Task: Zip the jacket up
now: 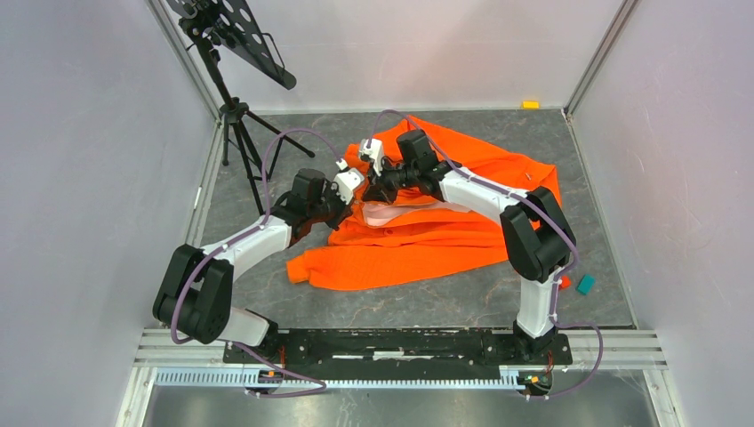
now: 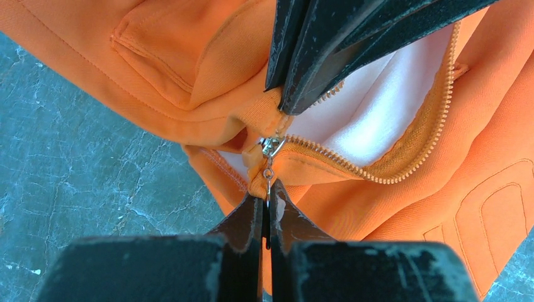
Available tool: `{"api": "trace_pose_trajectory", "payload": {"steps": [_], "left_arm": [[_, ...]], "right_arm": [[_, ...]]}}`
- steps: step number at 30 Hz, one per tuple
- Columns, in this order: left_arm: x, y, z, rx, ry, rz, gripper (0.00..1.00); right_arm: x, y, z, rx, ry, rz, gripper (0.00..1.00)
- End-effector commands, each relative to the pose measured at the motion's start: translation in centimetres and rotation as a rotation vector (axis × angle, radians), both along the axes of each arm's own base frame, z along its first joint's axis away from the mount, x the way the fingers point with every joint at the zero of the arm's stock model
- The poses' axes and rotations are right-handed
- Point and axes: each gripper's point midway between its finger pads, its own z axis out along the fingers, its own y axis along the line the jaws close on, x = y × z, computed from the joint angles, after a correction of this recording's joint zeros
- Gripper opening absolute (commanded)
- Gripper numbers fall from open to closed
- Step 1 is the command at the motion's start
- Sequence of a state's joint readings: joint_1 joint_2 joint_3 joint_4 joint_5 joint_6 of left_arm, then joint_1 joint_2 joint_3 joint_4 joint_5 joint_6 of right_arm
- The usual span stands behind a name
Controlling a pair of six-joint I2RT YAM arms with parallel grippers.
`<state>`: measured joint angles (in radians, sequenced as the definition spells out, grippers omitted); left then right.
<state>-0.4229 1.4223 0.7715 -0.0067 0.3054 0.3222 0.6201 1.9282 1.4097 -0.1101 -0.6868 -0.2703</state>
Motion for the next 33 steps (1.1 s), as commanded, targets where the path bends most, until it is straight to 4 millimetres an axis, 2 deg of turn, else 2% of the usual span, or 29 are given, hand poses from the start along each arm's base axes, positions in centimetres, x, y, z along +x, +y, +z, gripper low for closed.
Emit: {"api": "trace_pose_trajectory", "payload": {"steps": [1,8,16,33], "left_arm": [[0.9,-0.2,1.6,0.008,-0.069,-0.014,0.02],[0.5,0.0,1.3,0.02,-0.049,-0.014,0.02],[0.5,-0.1,1.3,0.021,-0.049,-0.017,0.02],[0.5,0.0,1.4,0.02,-0.052,-0.016,0.02]], "right_arm": [[1.1,0.8,2.3,0.04,-0.065,-0.009,0.0],[1.5,0.4,3.0,0.048,-0.097,-0.048,0.0],[1.0,0.8,2.1,0.032,-0.066,-0.005,0.0],[0.2,1.6,1.6,0.021,-0.063,0.047,0.0]]}}
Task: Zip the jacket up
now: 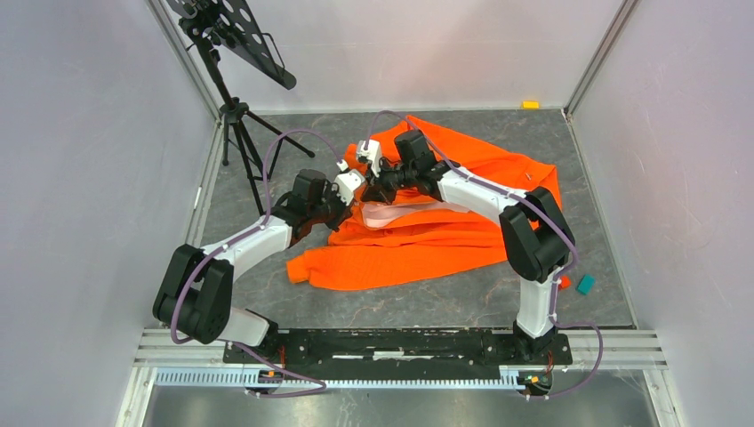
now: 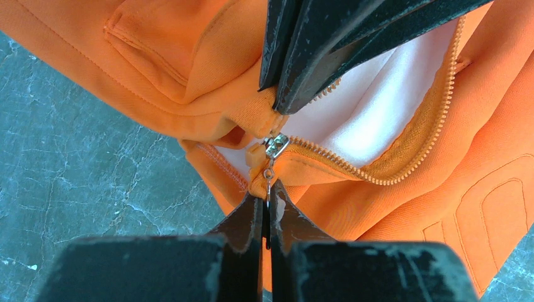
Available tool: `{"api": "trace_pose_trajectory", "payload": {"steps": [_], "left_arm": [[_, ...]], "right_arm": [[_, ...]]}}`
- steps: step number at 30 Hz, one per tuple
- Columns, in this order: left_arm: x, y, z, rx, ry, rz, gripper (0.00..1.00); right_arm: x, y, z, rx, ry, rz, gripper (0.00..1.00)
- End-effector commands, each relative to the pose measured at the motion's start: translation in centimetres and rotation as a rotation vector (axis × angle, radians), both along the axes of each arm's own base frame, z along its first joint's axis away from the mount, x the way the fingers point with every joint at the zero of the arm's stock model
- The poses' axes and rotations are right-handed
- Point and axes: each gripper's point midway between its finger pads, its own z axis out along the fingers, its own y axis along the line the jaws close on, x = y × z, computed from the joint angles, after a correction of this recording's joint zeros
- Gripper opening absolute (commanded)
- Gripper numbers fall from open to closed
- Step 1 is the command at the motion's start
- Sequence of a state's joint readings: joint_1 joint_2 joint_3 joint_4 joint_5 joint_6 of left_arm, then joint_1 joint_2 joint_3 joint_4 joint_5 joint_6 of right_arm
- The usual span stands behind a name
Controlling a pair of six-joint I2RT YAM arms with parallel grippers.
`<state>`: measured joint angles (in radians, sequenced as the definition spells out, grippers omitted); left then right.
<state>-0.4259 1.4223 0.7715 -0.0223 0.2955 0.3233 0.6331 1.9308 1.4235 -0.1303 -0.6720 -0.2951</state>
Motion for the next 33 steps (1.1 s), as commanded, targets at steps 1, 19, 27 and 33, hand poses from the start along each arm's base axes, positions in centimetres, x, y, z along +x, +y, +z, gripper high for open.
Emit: {"api": "trace_pose_trajectory", "payload": {"steps": [1,19,27,33], "left_arm": [[0.7,-0.2,1.7,0.008,-0.063,-0.02,0.02],[0.7,-0.4,1.6,0.008,-0.057,-0.029,0.02],[0.7,-0.4,1.7,0.008,-0.059,-0.031,0.02],[0.4,-0.5,1.8,0.007,-0.049,-0.045,0.02]], "right_arm": [[0.4,1.2,1.6,0.035,-0.044,0.034,0.0],[-0.3,2.1,2.0,0.073,-0.031,0.059,0.0],[-0.5,2.3,2.0,0.073,-0.028,0.074,0.0],[-0.5,2.2,1.5,0.023,-0.055,0.087,0.0]]}}
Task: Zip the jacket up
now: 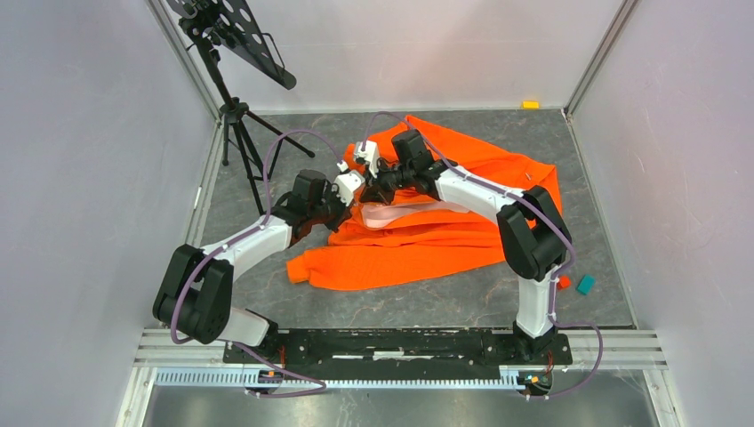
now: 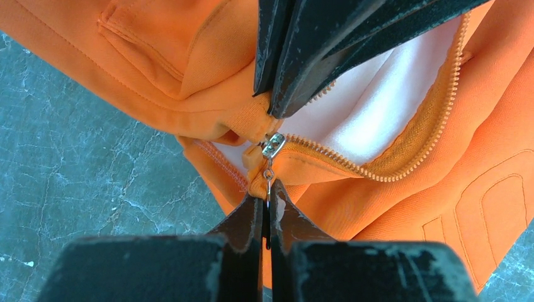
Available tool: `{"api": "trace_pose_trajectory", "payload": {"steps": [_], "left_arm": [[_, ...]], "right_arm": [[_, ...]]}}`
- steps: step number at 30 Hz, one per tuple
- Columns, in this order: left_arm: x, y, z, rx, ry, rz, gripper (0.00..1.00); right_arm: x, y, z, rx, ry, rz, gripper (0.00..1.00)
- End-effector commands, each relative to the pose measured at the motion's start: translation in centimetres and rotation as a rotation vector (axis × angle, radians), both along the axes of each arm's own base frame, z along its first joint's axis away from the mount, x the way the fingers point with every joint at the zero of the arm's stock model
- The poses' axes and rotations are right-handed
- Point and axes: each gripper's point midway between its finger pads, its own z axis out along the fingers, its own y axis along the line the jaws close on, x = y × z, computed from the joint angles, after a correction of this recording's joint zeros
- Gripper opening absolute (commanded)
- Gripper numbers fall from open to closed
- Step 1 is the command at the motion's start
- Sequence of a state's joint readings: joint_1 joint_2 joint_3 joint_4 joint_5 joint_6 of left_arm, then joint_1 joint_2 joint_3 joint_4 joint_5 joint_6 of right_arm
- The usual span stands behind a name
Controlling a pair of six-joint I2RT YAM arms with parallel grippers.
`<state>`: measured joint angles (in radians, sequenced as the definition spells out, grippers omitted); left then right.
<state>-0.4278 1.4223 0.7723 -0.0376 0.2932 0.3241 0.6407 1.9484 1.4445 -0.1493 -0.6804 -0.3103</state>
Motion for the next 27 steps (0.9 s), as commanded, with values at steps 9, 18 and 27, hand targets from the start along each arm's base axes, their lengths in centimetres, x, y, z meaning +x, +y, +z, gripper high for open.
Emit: {"api": "trace_pose_trajectory", "payload": {"steps": [9,18,27], "left_arm": [[0.1,-1.0,2.0,0.001,-0.022,-0.081,0.02],[0.3,-0.8,2.1,0.006,-0.028,-0.069,0.02],[1.0,0.0,2.4,0.013,-0.071,-0.005,0.02]], "right_arm": [[-0.8,2.3,1.9,0.026,-0.056,0.078,0.0],[-1.4,2.9,1.6,0.029,-0.038,0.11,0.0],[-1.6,3.0,2.0,0.071,-0.014,0.117,0.0]]}}
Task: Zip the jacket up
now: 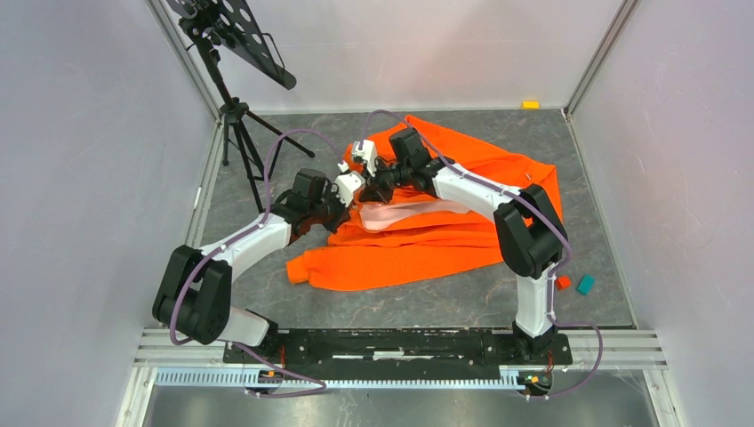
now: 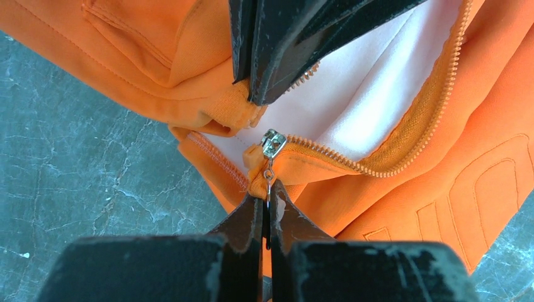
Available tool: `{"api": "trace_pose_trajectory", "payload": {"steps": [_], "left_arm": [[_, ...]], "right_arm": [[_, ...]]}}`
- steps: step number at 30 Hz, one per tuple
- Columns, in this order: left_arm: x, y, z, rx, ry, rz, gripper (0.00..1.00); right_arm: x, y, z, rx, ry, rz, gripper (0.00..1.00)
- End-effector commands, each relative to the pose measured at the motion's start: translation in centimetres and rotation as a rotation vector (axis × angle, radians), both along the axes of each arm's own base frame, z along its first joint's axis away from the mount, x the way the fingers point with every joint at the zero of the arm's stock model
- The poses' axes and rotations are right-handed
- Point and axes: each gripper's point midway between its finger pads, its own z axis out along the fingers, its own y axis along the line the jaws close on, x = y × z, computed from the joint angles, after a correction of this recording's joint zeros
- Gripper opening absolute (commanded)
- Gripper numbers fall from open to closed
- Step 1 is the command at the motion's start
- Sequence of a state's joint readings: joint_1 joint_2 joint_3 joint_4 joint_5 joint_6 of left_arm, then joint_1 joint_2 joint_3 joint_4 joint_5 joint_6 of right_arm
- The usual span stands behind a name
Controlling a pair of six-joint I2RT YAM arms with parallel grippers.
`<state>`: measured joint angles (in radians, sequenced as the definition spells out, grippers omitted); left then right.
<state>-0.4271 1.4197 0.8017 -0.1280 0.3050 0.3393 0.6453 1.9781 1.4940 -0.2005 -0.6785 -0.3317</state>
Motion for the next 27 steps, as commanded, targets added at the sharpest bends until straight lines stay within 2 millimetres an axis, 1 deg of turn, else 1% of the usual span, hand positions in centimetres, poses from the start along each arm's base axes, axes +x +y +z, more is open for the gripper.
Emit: {"api": "trace_pose_trajectory", "payload": {"steps": [1,3,11,13,16,18,22,27], "left_arm": [[1.8,-0.3,2.5,-0.016,-0.12,0.013,0.02],[1.9,-0.2,2.5,-0.013,-0.125,0.018,0.02],[2.0,0.1,2.5,-0.003,-0.139,0.027,0.02],[2.0,0.2,2.3,0.007,-0.135,0.025,0.02],[2.0,0.3,2.3,0.011,-0.137,0.027,0.02],[2.0,0.3,2.4,0.01,-0.14,0.027,0.02],[2.0,0.1,2.3,0.003,-0.133,0.018,0.02],[2.0,0.1,2.3,0.007,-0.131,0.018,0.02]], "right_arm": [[-1.9,2.7,2.4,0.105,-0.011,0.111,0.0],[-1.9,2.6,2.6,0.122,-0.004,0.115,0.0],[-1.3,1.8,1.9,0.114,0.005,0.094,0.0],[-0.7,1.4,2.1,0.12,0.0,0.06,0.0],[0.4,0.2,3.2,0.186,-0.003,0.003,0.0],[0.2,-0.2,3.3,0.198,-0.002,0.016,0.0],[-0.1,0.1,2.8,0.194,0.01,0.048,0.0],[-0.1,0.0,3.1,0.201,-0.007,0.036,0.0]]}}
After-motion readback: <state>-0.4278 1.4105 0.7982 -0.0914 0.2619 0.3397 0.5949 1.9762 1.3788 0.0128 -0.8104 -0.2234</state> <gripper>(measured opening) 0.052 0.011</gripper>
